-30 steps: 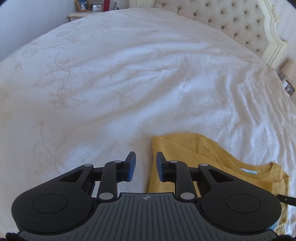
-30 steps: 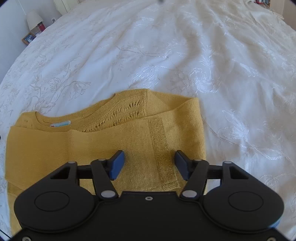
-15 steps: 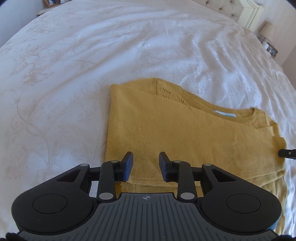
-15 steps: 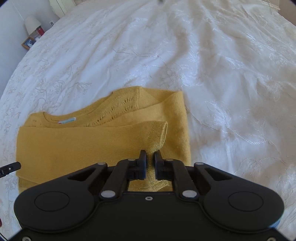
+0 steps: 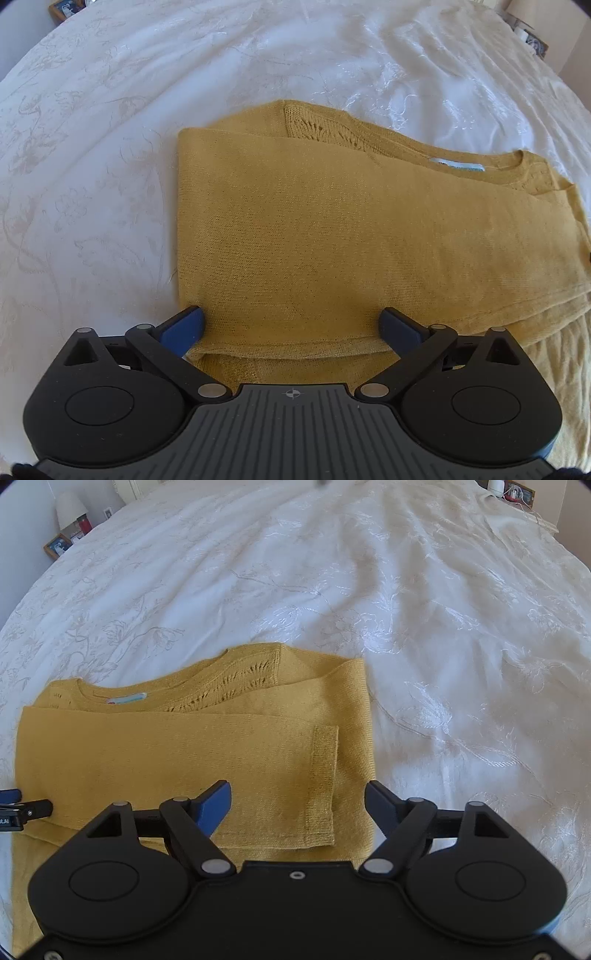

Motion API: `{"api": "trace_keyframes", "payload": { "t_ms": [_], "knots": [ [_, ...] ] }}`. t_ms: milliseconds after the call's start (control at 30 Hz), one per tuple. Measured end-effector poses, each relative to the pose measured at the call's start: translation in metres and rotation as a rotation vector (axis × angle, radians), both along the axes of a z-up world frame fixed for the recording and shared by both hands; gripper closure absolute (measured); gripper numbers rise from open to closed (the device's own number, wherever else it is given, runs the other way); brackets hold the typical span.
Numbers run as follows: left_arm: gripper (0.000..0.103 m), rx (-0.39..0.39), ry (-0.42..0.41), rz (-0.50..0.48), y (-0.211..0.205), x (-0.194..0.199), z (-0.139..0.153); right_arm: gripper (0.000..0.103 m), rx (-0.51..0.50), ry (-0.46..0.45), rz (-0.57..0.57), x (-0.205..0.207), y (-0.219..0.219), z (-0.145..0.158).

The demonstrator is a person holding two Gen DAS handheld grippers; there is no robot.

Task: Fold small clothes
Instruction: 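Grasp the opposite side edge with the right tool, fold inward, release, then move both tools over the sweater's hem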

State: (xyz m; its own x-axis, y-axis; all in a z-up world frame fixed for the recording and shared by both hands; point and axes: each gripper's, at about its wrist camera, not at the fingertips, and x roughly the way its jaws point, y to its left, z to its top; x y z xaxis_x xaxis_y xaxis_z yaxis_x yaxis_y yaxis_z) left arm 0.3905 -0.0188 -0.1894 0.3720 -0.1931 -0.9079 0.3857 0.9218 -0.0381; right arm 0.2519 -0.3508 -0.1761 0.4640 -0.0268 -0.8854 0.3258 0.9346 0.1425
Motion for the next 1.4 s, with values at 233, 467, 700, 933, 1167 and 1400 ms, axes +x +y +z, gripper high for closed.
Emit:
{"api": "trace_keyframes", "payload": {
  "t_ms": [233, 467, 700, 933, 1167, 1400],
  "knots": [
    [0.0, -0.031, -0.048, 0.04, 0.01, -0.027, 0.027, 0.004, 0.036, -0.036, 0.035, -0.022, 0.021, 0.018],
    [0.0, -0.037, -0.077, 0.072, 0.03, -0.077, 0.056, 0.001, 0.076, -0.019, 0.082, -0.056, 0.043, 0.028],
    [0.0, -0.04, -0.031, 0.114, 0.064, -0.135, 0.06, 0.001, 0.074, 0.007, 0.104, -0.103, 0.064, 0.034],
    [0.0, -0.041, 0.026, 0.114, 0.092, -0.192, 0.052, 0.001, 0.087, 0.03, 0.056, -0.16, 0.077, 0.031],
    [0.0, -0.029, 0.023, 0.13, 0.109, -0.235, 0.048, 0.001, 0.125, 0.068, 0.061, -0.21, 0.083, 0.023],
    [0.0, -0.018, -0.001, 0.16, 0.108, -0.27, 0.049, 0.001, 0.149, 0.036, 0.121, -0.248, 0.077, 0.025]
  ]
}}
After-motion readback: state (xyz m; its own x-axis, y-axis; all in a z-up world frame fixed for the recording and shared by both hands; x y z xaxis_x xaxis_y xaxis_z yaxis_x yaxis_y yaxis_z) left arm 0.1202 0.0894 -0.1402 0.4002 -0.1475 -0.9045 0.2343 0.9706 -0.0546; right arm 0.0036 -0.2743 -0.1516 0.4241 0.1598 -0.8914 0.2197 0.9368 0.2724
